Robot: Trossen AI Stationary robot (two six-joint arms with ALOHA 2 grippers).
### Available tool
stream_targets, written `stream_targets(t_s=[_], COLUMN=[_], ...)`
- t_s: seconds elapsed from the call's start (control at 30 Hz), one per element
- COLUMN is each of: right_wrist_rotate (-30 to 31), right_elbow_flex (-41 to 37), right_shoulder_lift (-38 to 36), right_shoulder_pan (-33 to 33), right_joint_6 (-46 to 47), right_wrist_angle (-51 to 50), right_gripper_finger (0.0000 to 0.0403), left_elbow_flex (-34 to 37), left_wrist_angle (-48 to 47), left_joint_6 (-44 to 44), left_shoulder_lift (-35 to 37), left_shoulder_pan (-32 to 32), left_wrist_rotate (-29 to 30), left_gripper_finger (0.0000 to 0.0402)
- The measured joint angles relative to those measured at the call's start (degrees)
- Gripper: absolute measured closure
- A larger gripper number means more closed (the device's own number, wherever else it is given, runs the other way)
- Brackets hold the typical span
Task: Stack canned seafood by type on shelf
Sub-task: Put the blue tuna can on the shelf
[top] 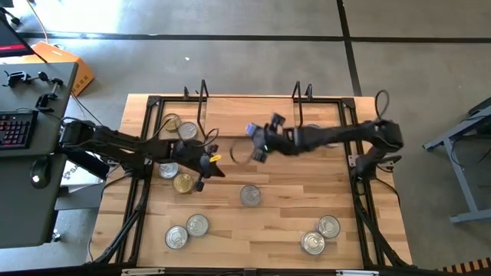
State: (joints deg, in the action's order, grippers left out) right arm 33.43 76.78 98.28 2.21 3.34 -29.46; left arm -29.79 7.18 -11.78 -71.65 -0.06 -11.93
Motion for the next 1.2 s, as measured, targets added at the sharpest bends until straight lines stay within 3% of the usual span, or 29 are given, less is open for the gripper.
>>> stream_targets(t_s=[0.1,0.2,0.3,0.43,0.53,0.7,0.87,1.03,1.2], right_wrist_rotate=[0.69,5.98,11.04,11.67,10.88,9.81,3.67,2.43,-5.00], right_elbow_flex=[1.05,1.26,1.26,1.26,1.24,1.16,1.16,1.16,1.30], right_shoulder_lift=[4.08,7.91,10.10,11.55,11.78,12.36,12.52,12.52,12.35], right_shoulder_pan=[5.03,8.43,10.74,13.54,15.07,16.34,16.94,17.30,19.15], right_joint_6=[-3.30,-4.90,-2.74,0.06,-0.33,0.04,0.70,0.71,1.77], right_wrist_angle=[1.35,0.96,-1.35,-5.84,-9.20,-13.05,-10.67,-9.70,-9.47], right_gripper_finger=[0.0285,0.0285,0.0285,0.0285,0.0278,0.0225,0.0197,0.0194,0.0225], left_elbow_flex=[3.83,6.19,7.29,7.33,7.35,7.35,7.35,7.35,7.35], left_wrist_angle=[7.85,12.82,15.31,16.53,16.88,16.94,16.99,17.14,17.15], left_joint_6=[2.77,3.07,2.70,2.68,2.66,2.63,2.68,2.63,2.55], left_shoulder_lift=[0.54,0.62,0.65,0.67,0.67,0.67,0.67,0.67,0.67], left_shoulder_pan=[-1.23,-2.65,-3.53,-4.08,-4.25,-4.24,-4.58,-4.62,-4.62], left_wrist_rotate=[-0.03,-0.01,-0.01,0.03,0.03,0.08,0.14,0.14,0.14], left_gripper_finger=[0.0401,0.0401,0.0401,0.0401,0.0401,0.0401,0.0401,0.0401,0.0401])
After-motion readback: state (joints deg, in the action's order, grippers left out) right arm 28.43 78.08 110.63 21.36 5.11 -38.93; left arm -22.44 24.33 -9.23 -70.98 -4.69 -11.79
